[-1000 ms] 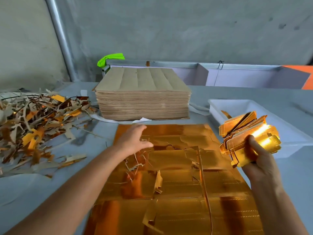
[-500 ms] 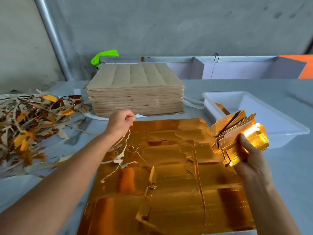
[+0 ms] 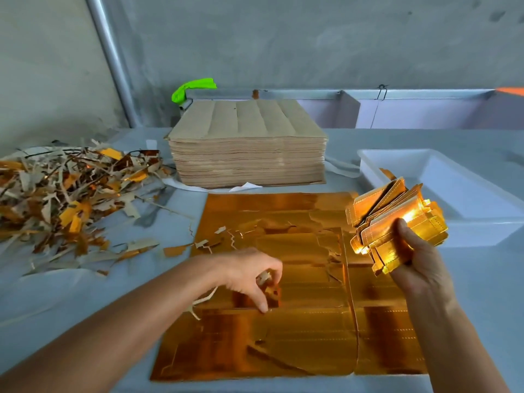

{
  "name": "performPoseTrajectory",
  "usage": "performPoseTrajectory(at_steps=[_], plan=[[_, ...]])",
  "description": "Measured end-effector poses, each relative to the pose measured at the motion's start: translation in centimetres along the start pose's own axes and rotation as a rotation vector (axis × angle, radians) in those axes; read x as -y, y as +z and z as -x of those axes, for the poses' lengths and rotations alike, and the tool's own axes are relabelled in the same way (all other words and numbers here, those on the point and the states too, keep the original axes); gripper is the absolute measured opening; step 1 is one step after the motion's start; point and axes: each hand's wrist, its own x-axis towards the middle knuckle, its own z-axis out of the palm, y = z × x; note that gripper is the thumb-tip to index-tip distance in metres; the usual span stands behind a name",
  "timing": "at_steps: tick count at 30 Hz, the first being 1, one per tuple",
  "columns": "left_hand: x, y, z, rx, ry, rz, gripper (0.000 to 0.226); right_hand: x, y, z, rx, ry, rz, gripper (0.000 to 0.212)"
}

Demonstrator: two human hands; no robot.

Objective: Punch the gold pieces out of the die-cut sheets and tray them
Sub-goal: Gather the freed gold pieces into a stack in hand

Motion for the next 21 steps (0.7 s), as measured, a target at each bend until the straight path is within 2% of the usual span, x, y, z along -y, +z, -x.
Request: performPoseTrajectory(at_steps=[2, 3, 5, 9, 11, 15, 19, 21], plan=[[0.4, -0.6, 0.6, -0.023, 0.029, 0.091, 0.016, -0.1, 0.2, 0.0, 0.008, 0.004, 0.014, 0.021], [0.7, -1.1, 1.1, -0.072, 0.037, 0.110, 0.015, -0.3, 0.5, 0.0, 0.018, 0.012, 0.020, 0.019], [1.5, -2.4, 2.1, -0.236, 0.015, 0.204, 0.016, -0.8, 1.1, 0.0, 0.031, 0.030, 0.035, 0.019], [3.7, -6.1, 4.4, -0.713, -0.076, 0.584, 0.018, -1.8, 2.4, 0.1, 0.063, 0.051, 0.053, 0.021], [5.5, -8.3, 5.7, -0.937, -0.143, 0.692, 0.019, -2.1, 3.0, 0.1, 0.080, 0.048, 0.062, 0.025], [9.8, -12.8, 8.3, -1.306, -0.314, 0.787, 0.023, -2.8, 4.0, 0.1, 0.105, 0.051, 0.082, 0.027], [13.8, -17.4, 12.2, -1.602, -0.448, 0.813, 0.036, -3.8, 4.5, -0.2, 0.098, 0.102, 0.102, 0.033], [16.0, -19.6, 14.4, -1.717, -0.484, 0.855, 0.040, -4.4, 4.8, -0.4, 0.122, 0.124, 0.114, 0.030]])
